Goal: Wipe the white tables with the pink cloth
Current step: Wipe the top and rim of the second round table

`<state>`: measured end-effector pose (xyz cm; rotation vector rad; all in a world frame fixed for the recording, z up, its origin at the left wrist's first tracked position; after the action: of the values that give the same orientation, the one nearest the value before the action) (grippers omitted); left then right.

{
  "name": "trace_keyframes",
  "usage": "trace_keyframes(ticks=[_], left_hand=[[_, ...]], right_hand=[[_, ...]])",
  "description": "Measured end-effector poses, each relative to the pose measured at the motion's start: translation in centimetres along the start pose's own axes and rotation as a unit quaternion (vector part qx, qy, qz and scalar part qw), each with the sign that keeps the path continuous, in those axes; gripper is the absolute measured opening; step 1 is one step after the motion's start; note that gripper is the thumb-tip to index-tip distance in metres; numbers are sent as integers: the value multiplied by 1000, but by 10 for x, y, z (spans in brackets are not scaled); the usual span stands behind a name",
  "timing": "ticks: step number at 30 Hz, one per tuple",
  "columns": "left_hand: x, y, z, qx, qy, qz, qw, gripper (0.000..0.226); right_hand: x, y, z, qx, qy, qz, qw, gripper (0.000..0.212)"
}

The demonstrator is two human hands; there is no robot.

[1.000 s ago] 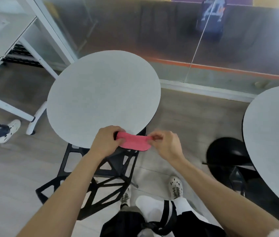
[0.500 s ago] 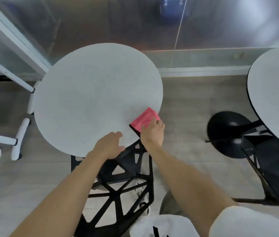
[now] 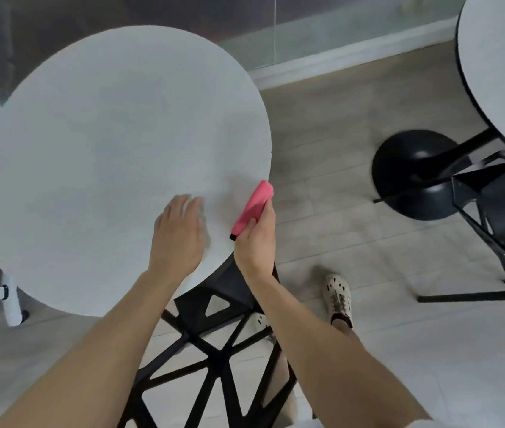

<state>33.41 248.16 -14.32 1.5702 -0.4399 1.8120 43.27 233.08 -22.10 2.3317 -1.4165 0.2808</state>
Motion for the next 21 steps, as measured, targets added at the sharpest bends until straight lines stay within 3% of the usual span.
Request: trace_keyframes(ticks=[3, 7, 11, 15, 21], left_hand=[[5, -21, 20, -52, 40, 57, 996, 42], [1, -53, 39, -103, 44, 113, 987, 39], [-24, -97, 51, -72, -8, 99, 993, 51], [-37, -104, 52, -52, -25, 122, 991, 57], [-31, -101, 52, -44, -22, 148, 988, 56]], right_hand=[[-7, -29, -8, -33, -96, 38, 994, 64], [3, -73, -8, -41, -102, 57, 992, 51], [2, -41, -18, 12, -103, -1, 995, 60], [8, -23, -3, 15, -112, -31, 993, 56], [18, -165, -25, 39, -83, -37, 995, 53]])
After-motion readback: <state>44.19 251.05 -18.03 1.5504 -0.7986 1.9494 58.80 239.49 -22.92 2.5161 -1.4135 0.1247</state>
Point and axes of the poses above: each hand's wrist, its own y-axis away from the middle knuckle, its own x-axis out of the back of the hand, z = x × y, the point moved 10 cm from there along -y, towards the middle knuckle, and after that the axes turned 9 degrees about x, right-handed, at the moved point
